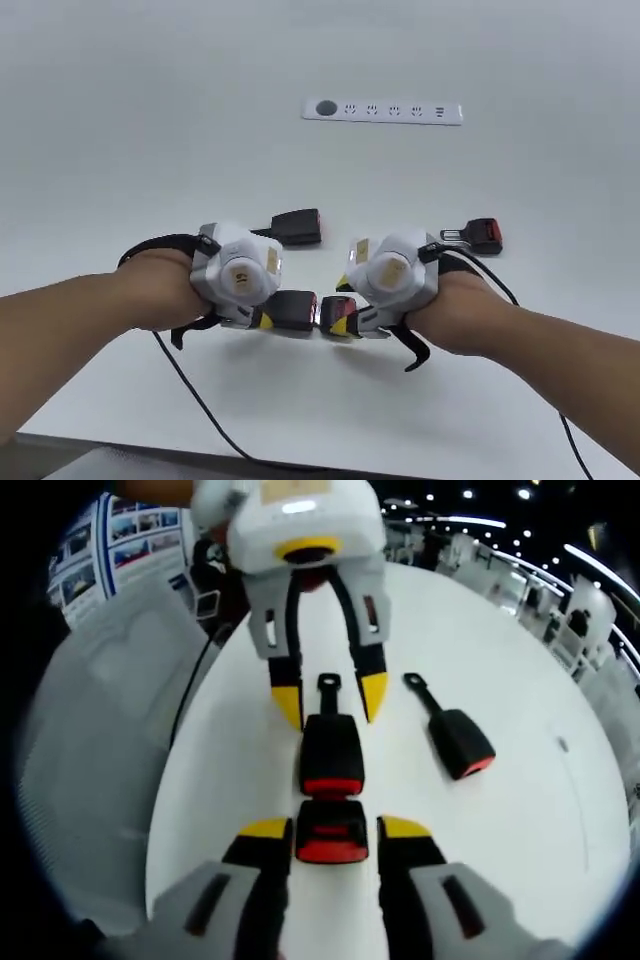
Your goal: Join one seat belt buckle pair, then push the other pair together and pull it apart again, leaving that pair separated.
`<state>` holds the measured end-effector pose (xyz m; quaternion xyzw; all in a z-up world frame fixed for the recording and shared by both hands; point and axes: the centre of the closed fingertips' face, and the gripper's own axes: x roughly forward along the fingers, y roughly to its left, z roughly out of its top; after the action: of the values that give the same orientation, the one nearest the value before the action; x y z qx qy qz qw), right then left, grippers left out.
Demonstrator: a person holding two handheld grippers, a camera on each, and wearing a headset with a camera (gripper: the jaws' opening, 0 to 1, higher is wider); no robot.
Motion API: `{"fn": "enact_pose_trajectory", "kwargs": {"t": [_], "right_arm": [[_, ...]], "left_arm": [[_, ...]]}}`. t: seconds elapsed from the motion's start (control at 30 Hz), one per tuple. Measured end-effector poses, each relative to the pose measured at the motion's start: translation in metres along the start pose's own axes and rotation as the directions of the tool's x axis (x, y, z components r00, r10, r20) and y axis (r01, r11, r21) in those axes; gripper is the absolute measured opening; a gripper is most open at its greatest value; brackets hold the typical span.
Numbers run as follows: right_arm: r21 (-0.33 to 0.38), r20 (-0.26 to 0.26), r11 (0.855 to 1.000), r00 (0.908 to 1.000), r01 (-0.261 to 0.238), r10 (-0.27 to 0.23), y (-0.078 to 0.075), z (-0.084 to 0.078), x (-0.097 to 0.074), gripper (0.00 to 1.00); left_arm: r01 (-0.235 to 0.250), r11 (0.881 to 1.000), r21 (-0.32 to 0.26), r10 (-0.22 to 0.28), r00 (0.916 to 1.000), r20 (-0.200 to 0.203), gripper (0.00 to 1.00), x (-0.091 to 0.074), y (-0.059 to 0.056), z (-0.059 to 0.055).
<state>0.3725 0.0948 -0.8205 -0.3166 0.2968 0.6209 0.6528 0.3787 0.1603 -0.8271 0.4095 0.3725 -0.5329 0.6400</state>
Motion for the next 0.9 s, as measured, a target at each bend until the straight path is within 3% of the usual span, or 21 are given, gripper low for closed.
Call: {"fn": "enact_pose_trajectory", "kwargs": {"t": [0.13,0.33,0.67,0.9], "right_arm": [[-0.03,0.005,1.0,1.0,0.008,-0.008,-0.005,0.003,-0.009,0.33],[-0.056,0.01,0.998,0.9995,0.032,-0.031,-0.017,0.001,-0.022,0.37],[-0.085,-0.036,0.994,0.9964,0.073,-0.076,-0.06,-0.024,-0.043,0.37],[-0.099,-0.069,0.99,0.9914,0.105,-0.112,-0.088,-0.045,-0.061,0.38]], "left_arm": [[-0.046,0.997,-0.058,0.049,0.9982,0.035,0.39,-0.009,0.015,0.008],[-0.087,0.993,-0.085,0.093,0.9929,0.074,0.4,-0.017,0.038,0.017],[-0.119,0.986,-0.12,0.129,0.9882,0.083,0.42,-0.02,0.083,0.016],[-0.127,0.976,-0.175,0.142,0.9868,0.077,0.42,-0.018,0.104,0.019]]}}
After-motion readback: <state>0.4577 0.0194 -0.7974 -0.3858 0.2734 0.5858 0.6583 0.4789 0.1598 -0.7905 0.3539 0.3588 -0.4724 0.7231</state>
